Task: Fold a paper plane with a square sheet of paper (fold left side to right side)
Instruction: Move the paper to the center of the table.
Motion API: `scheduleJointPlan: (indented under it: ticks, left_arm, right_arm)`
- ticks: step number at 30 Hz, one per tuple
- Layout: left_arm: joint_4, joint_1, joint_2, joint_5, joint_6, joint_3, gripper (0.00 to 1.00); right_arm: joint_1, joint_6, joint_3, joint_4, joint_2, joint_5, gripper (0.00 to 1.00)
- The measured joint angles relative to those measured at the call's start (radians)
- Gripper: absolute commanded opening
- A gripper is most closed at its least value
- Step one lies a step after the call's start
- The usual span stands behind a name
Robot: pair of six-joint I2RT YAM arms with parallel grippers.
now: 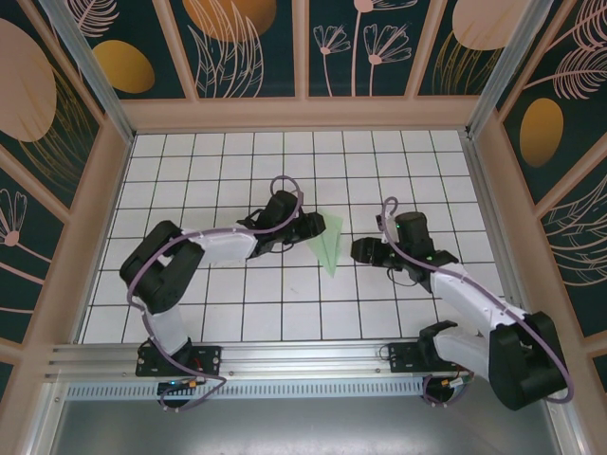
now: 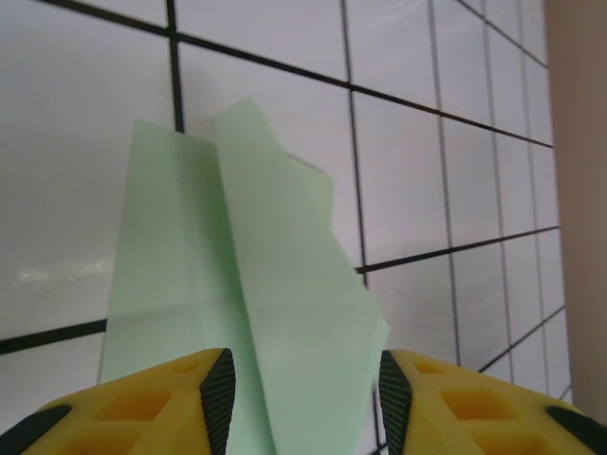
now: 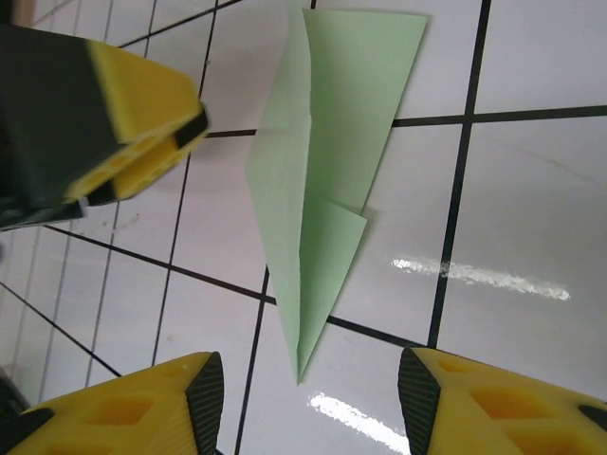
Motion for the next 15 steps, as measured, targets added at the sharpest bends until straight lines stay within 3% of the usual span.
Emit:
scheduleJointPlan:
  ticks: [7, 15]
  left_arm:
    - [0.03, 0.0, 0.081, 0.005, -0.026, 0.022, 0.43]
    - [0.045, -0.01, 0.145, 0.024, -0.033, 0.093, 0.43]
  right_arm:
    - [-0.068, 0.013, -0.029, -0.001, -0.132, -0.066, 0.56]
    - [-0.104, 0.012, -0.045, -0.016, -0.153, -0.093, 0.57]
